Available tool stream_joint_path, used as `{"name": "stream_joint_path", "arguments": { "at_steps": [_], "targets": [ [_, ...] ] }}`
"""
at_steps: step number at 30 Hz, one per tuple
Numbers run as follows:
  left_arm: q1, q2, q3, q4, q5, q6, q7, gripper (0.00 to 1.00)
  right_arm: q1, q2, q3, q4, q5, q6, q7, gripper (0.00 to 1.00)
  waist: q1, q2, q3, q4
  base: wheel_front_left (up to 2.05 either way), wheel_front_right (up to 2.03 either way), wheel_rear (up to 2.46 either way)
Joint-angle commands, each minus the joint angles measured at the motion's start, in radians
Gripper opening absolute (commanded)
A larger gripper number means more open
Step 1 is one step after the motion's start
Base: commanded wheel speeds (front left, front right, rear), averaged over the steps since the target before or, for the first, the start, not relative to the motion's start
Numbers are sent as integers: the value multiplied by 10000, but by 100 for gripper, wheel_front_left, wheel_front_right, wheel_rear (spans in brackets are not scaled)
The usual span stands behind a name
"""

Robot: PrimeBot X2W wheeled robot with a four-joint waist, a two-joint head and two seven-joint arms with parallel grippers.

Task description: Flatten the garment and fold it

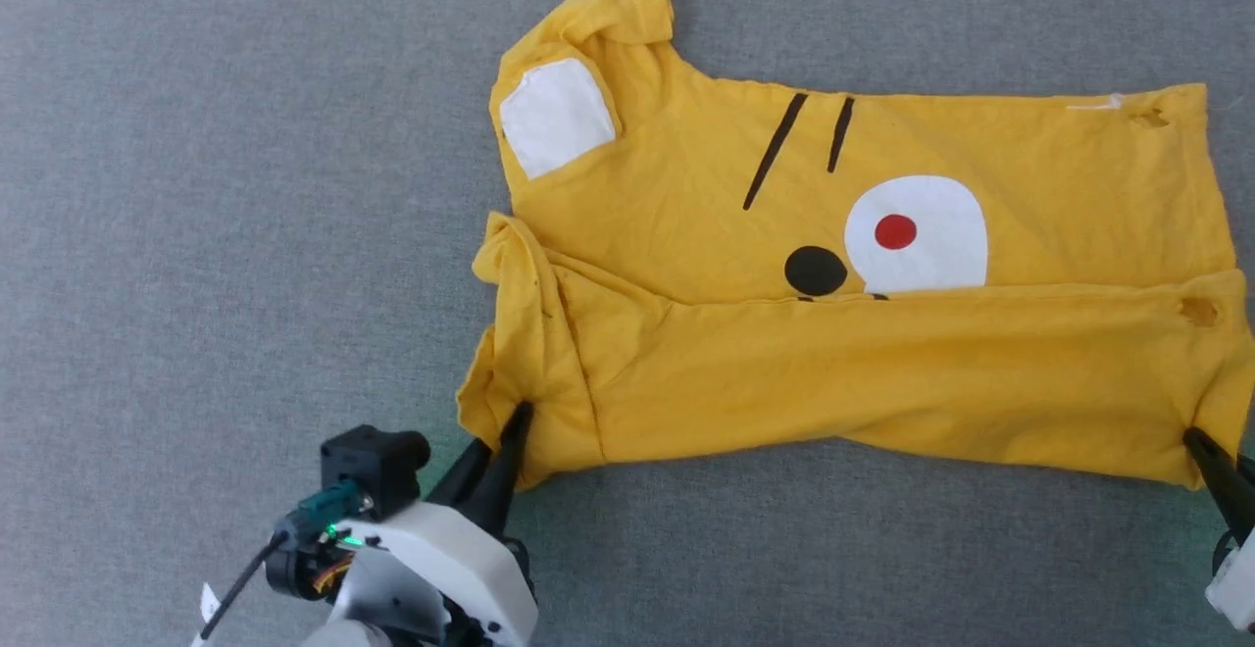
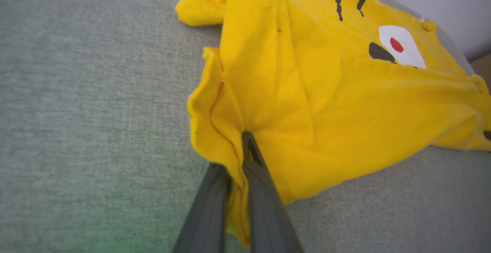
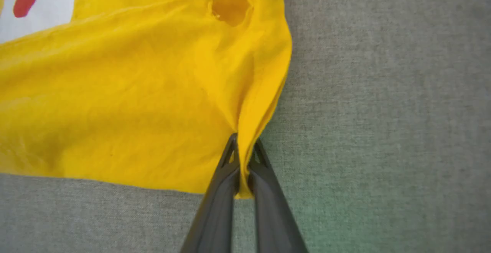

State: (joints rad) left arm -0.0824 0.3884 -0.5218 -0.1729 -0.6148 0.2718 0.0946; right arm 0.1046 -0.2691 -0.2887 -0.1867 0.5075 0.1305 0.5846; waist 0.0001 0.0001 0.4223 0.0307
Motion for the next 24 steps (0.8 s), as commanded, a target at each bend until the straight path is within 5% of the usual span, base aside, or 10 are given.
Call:
{"name": "stream_joint_path", "arguments": {
  "at_steps": [1, 14, 24],
  "targets": [
    [-54, 113, 169, 9, -66, -35, -94, 0, 29, 12, -5, -52, 71, 2, -42, 0, -1, -1, -149, -55, 0, 0, 0],
    [1277, 1446, 1512, -2006, -1113, 287, 511, 0, 692, -129, -673, -1685, 710, 2, 843, 0, -1, -1, -561, -246, 0, 0, 0],
    [2566, 1375, 1496, -2057, -2036, 385, 879, 0, 1933, 836, -969, -2190, 865, 2, 2099, 0, -1, -1, -466, -336, 0, 0, 0]
  ]
}}
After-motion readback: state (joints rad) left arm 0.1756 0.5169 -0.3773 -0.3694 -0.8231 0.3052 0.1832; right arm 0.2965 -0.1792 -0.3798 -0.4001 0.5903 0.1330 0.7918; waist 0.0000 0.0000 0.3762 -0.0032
